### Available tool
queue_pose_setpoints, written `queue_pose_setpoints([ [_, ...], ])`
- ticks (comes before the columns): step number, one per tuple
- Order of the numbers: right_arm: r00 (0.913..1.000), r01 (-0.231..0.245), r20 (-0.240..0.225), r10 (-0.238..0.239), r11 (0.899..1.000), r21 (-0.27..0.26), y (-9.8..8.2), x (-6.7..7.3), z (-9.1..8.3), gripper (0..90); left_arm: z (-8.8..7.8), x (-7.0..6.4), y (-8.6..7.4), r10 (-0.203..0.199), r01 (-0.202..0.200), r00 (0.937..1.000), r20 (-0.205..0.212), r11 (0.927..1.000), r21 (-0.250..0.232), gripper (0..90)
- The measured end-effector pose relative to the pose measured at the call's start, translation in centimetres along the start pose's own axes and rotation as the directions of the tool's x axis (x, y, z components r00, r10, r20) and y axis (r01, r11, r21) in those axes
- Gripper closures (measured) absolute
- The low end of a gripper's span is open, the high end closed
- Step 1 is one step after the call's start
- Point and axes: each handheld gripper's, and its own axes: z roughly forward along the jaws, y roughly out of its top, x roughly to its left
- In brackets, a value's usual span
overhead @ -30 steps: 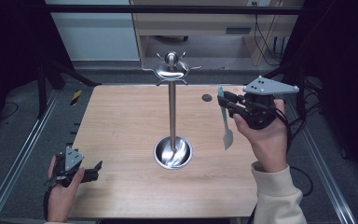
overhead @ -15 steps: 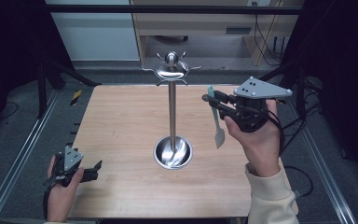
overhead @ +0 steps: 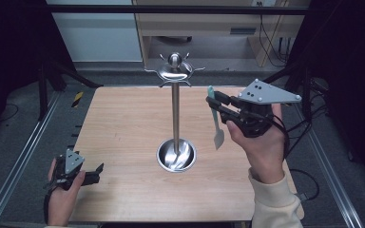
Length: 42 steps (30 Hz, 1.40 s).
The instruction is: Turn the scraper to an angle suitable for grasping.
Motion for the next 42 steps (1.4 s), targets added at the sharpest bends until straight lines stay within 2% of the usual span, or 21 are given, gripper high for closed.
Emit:
queue_pose_setpoints([
  [4, 1.0000, 0.007, -0.001, -0.007, 1.000, -0.030, 0.2, 0.4, -0.1, 74.3, 0.1, -0.1, 0.1, 0.000, 0.000, 1.0000, 0.003, 1.0000, -0.003, 2.6],
  [12, 0.9995, 0.013, -0.028, -0.014, 0.999, -0.037, 0.6, 1.2, 0.5, 74.3, 0.2, -0.3, 0.1, 0.008, -0.008, 0.9998, 0.017, 1.0000, 0.003, 2.6],
  [16, 0.9983, 0.044, -0.036, -0.046, 0.998, -0.045, 2.1, 2.0, 0.4, 74.3, 0.2, -0.3, 0.0, 0.005, -0.005, 0.9999, 0.014, 1.0000, 0.008, 2.6],
  [20, 0.9981, 0.046, -0.039, -0.047, 0.998, -0.041, 2.8, 2.2, 0.4, 74.3, 0.1, -0.3, -0.1, 0.005, -0.005, 0.9999, 0.009, 1.0000, 0.008, 2.6],
  [23, 0.9988, 0.045, -0.017, -0.045, 0.998, -0.032, 2.6, 2.5, 0.5, 74.3, 0.0, -0.3, -0.1, 0.000, 0.000, 1.0000, 0.008, 1.0000, 0.005, 2.6],
  [30, 0.9998, 0.017, -0.012, -0.017, 1.000, -0.025, 2.2, 2.5, 1.0, 74.2, 0.1, -0.4, 0.0, 0.007, -0.007, 0.9999, 0.014, 1.0000, 0.003, 2.6],
  [42, 0.9999, 0.014, -0.008, -0.014, 1.000, -0.006, 1.9, 2.5, 1.7, 74.2, 0.1, -0.3, 0.0, 0.007, -0.007, 0.9998, 0.018, 1.0000, 0.004, 2.6],
])
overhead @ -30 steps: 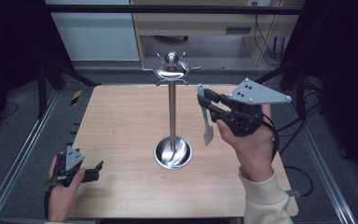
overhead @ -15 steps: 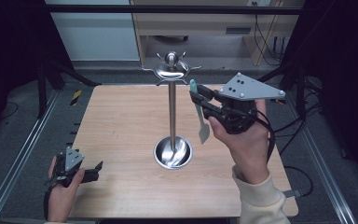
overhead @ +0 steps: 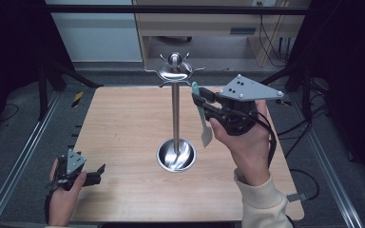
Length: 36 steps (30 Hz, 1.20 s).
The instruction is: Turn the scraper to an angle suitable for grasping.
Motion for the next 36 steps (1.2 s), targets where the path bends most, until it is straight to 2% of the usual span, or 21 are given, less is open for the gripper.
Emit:
queue_pose_setpoints([
  [13, 1.0000, -0.009, -0.001, 0.009, 1.000, 0.013, -0.3, 0.1, 0.8, 74.2, 0.0, 0.0, 0.0, -0.001, 0.001, 1.0000, -0.001, 1.0000, -0.003, 2.6],
  [36, 0.9984, -0.054, -0.019, 0.054, 0.998, -0.026, -1.0, -0.2, 1.9, 74.0, 0.0, -0.1, 0.0, 0.003, -0.003, 1.0000, 0.000, 1.0000, 0.000, 2.6],
])
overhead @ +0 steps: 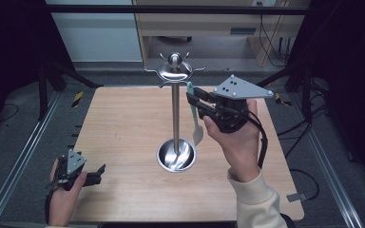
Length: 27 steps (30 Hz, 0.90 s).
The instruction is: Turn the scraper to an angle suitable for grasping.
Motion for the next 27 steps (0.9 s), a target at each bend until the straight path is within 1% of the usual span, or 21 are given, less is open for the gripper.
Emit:
queue_pose_setpoints([
  [10, 0.9998, -0.013, -0.017, 0.012, 1.000, -0.016, -0.2, -0.2, 0.1, 73.6, 0.0, 0.1, 0.0, 0.002, -0.002, 1.0000, -0.003, 1.0000, 0.001, 2.6],
  [13, 0.9998, -0.012, -0.017, 0.012, 1.000, -0.016, -0.3, -0.2, 0.0, 72.0, 0.0, 0.1, 0.0, 0.000, 0.000, 1.0000, -0.004, 1.0000, -0.001, 2.6],
  [15, 0.9999, -0.010, -0.014, 0.010, 1.000, -0.017, -0.3, -0.2, -0.2, 67.6, 0.0, 0.2, 0.0, -0.003, 0.003, 1.0000, -0.006, 1.0000, -0.002, 2.6],
  [17, 0.9999, -0.006, -0.008, 0.006, 1.000, -0.011, -0.3, -0.2, -0.4, 60.1, 0.0, 0.3, 0.0, -0.003, 0.003, 1.0000, -0.006, 1.0000, -0.001, 2.6],
  [18, 1.0000, -0.004, 0.002, 0.004, 1.000, -0.004, -0.3, -0.1, -0.6, 56.9, 0.0, 0.3, 0.0, -0.002, 0.002, 1.0000, -0.007, 1.0000, -0.001, 2.6],
  [20, 0.9994, -0.002, 0.034, 0.002, 1.000, -0.004, -0.2, -0.2, -1.0, 50.6, 0.0, 0.3, 0.0, -0.003, 0.003, 1.0000, -0.009, 1.0000, -0.004, 2.6],
  [22, 0.9977, -0.012, 0.067, 0.012, 1.000, -0.005, -0.2, -0.5, -1.5, 44.0, 0.0, 0.3, 0.0, -0.003, 0.003, 0.9999, -0.010, 1.0000, -0.002, 2.6],
  [25, 0.9929, -0.011, 0.119, 0.010, 1.000, 0.010, -0.4, -1.1, -2.0, 32.6, 0.0, 0.3, 0.0, -0.004, 0.004, 0.9999, -0.012, 1.0000, -0.002, 2.6],
  [26, 0.9908, -0.017, 0.135, 0.014, 1.000, 0.021, -0.6, -1.4, -2.0, 29.0, 0.0, 0.3, 0.0, -0.003, 0.003, 0.9999, -0.011, 1.0000, -0.001, 2.6],
  [27, 0.9892, -0.025, 0.145, 0.019, 0.999, 0.038, -0.8, -1.7, -2.0, 27.5, 0.0, 0.3, 0.0, -0.003, 0.003, 0.9999, -0.011, 1.0000, 0.000, 2.6],
])
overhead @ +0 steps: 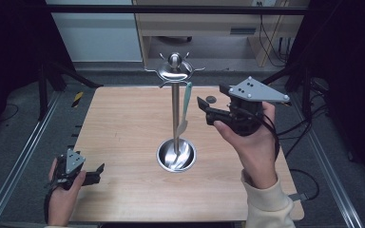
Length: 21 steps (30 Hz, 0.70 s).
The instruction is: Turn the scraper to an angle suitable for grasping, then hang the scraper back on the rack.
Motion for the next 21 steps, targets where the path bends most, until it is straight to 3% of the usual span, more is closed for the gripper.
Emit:
queue_pose_setpoints([
  [3, 0.9996, -0.014, 0.024, 0.014, 0.999, 0.035, -0.6, -0.9, 0.3, 22.1, 0.0, 0.0, 0.0, 0.003, -0.003, 1.0000, 0.000, 1.0000, -0.001, 2.6],
  [8, 0.9969, -0.025, 0.075, 0.022, 0.999, 0.037, -1.1, -2.0, 0.4, 14.4, 0.0, 0.0, 0.0, 0.004, -0.004, 1.0000, 0.001, 1.0000, 0.003, 2.6],
  [21, 0.9946, -0.013, 0.104, 0.007, 0.999, 0.050, -2.4, -3.9, 0.7, 6.1, 0.0, 0.1, 0.1, 0.001, -0.001, 1.0000, -0.003, 1.0000, -0.002, 2.6],
])
